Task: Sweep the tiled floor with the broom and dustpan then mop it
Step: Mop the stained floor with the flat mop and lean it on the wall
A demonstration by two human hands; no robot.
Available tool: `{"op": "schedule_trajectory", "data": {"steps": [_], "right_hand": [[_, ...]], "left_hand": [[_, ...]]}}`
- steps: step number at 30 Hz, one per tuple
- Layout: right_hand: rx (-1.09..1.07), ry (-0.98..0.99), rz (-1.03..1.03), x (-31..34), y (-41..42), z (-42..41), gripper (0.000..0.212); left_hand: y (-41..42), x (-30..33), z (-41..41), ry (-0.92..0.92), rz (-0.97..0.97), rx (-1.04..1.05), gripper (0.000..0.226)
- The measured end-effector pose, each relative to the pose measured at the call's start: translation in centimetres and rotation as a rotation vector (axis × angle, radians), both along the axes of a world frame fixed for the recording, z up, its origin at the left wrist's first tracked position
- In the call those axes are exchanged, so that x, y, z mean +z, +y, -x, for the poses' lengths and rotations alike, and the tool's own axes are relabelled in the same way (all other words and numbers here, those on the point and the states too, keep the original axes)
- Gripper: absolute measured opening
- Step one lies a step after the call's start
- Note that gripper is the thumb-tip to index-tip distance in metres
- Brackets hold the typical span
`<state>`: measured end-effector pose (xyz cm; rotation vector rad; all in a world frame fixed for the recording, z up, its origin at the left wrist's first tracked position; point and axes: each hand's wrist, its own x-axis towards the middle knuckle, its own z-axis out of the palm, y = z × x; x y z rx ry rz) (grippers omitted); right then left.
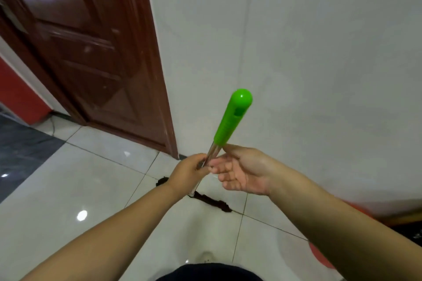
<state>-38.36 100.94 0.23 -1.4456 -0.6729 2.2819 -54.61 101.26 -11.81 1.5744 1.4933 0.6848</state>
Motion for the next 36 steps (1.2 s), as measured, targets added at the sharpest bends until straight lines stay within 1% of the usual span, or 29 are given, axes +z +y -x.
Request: {"op": "schedule_trajectory", "data": {"steps": [2, 3, 5, 7, 8, 10, 12, 13, 15, 18, 20, 23, 25, 28, 31, 36], "right_hand": [[-0.066, -0.192, -0.190, -0.9, 1.7, 0.8, 0.024], [-0.098, -0.284, -0.293, -1.1, 2.6, 1.3, 0.023], [-0.101, -0.433, -0.520, -1.4, 4.3, 2.3, 0.034], [-0.071, -0.483, -0.721, -1.4, 6.1, 3.5, 0.040], [-0.067, -0.480, -0.787, -1.5, 6.9, 4.1, 0.037], [-0.071, -0.477, -0.864, -1.7, 8.8, 5.3, 0.028], [-0.091, -0.496, -0.885, -2.2, 10.8, 6.6, 0.024], [-0.109, -0.512, -0.887, -2.4, 12.0, 7.3, 0.027], [-0.137, -0.568, -0.892, -2.7, 14.5, 8.7, 0.029], [-0.145, -0.659, -0.896, -2.8, 18.4, 10.6, 0.025], [-0.155, -0.694, -0.881, -2.8, 20.8, 11.6, 0.023], [-0.175, -0.750, -0.845, -2.9, 23.9, 13.0, 0.022], [-0.199, -0.793, -0.827, -3.2, 25.6, 13.7, 0.021], [-0.244, -0.843, -0.807, -3.5, 27.9, 14.2, 0.020], [-0.267, -0.872, -0.795, -3.8, 29.8, 14.4, 0.021], [-0.286, -0.938, -0.780, -4.3, 32.2, 14.5, 0.022]], "left_hand": [[2.0, -0.2, 0.7, 0.029, -0.033, 0.019, 0.017], [3.0, -0.4, 1.0, 0.030, -0.038, 0.007, 0.017], [4.9, -0.5, 1.4, -0.003, -0.017, -0.019, 0.022], [6.8, -0.3, 1.8, -0.092, 0.034, -0.005, 0.027], [7.8, -0.2, 1.9, -0.120, 0.046, -0.003, 0.028], [9.8, 0.0, 2.2, -0.116, 0.033, -0.022, 0.028], [11.8, 0.2, 2.6, -0.087, 0.004, -0.052, 0.025], [12.8, 0.2, 2.9, -0.074, -0.008, -0.063, 0.024], [14.9, 0.0, 3.7, -0.065, -0.020, -0.069, 0.020], [18.4, 0.0, 5.1, -0.056, -0.030, -0.074, 0.015], [20.8, 0.0, 6.1, -0.039, -0.022, -0.101, 0.016], [23.9, -0.2, 7.3, -0.087, 0.018, -0.154, 0.021], [25.6, -0.5, 7.6, -0.054, -0.012, -0.161, 0.012], [28.2, -0.7, 7.6, -0.018, -0.015, -0.194, 0.027], [30.2, -0.7, 7.5, 0.025, -0.004, -0.228, 0.027], [32.5, -0.9, 7.3, 0.043, -0.007, -0.267, 0.015]]}}
